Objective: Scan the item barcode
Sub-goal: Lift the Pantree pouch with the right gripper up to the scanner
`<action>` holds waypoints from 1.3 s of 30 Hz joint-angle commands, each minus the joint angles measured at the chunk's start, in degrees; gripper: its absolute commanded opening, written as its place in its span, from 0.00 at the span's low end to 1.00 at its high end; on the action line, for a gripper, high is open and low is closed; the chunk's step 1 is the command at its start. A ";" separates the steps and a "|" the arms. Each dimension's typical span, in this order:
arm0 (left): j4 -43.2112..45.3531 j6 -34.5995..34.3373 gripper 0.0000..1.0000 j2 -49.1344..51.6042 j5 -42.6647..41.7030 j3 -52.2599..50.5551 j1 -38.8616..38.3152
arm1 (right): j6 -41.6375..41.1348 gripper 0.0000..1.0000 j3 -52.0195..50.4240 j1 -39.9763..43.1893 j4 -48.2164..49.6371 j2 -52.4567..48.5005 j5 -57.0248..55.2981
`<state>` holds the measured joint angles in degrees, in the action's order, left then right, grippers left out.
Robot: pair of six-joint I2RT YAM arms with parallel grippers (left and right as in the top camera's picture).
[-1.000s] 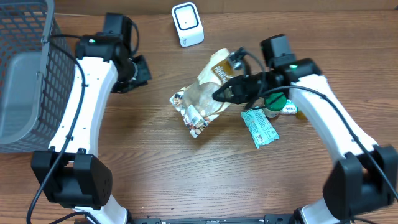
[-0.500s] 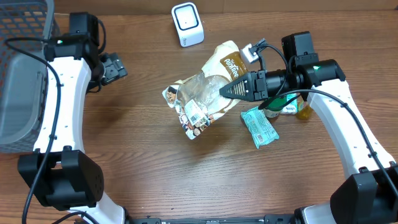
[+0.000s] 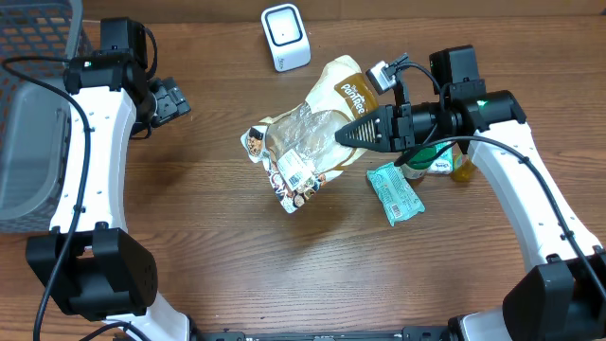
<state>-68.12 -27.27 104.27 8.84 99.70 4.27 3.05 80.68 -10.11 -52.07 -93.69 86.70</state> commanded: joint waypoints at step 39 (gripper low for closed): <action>0.02 -0.59 1.00 0.11 0.57 0.63 0.11 | 6.05 0.04 44.63 -13.97 5.75 -17.57 -83.36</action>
<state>-68.14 -27.27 104.27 8.86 99.70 4.27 2.35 124.75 -21.41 -48.71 -106.74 14.11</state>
